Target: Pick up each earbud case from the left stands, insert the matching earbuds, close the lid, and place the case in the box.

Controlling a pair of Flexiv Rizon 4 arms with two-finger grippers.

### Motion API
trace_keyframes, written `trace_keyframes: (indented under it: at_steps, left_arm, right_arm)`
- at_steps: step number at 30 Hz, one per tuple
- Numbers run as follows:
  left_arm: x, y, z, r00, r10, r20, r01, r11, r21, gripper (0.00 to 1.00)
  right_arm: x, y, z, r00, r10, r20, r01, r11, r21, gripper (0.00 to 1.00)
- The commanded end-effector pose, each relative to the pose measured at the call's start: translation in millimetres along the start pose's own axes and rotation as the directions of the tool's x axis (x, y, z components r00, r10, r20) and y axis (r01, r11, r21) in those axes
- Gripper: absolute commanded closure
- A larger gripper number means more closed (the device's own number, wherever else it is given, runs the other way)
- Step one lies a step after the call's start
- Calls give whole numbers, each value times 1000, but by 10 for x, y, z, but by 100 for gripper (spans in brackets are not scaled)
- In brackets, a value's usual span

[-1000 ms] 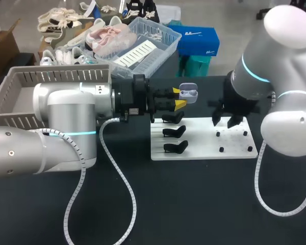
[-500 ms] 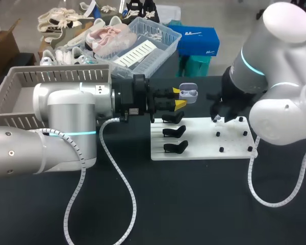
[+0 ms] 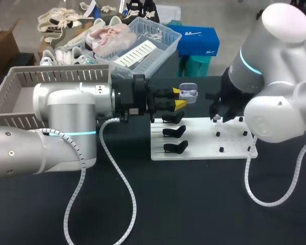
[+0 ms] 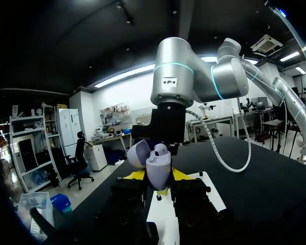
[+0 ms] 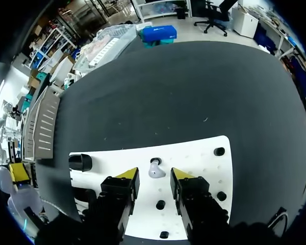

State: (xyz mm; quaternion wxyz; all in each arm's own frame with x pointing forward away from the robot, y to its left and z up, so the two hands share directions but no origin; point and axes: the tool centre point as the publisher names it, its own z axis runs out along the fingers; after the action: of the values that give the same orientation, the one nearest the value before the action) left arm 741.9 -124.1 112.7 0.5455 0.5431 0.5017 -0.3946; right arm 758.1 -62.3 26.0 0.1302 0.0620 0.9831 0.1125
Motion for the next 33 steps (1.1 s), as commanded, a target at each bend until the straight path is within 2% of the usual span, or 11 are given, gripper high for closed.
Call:
trace_keyframes:
  at_steps: [1,5,33]
  left_arm:
    - [5,-5,3,1000,1,1,-1,1000,-4,100]
    - [5,-5,3,1000,1,1,-1,1000,-4,100]
    - [5,-5,3,1000,1,1,-1,1000,-4,100]
  right_arm:
    - [17,-11,12,1000,2,1,-2,1000,-1,62]
    - [12,-19,49,1000,6,-3,-6,1000,10,61]
    - [16,-1,52,999,44,-12,-43,999,4,78]
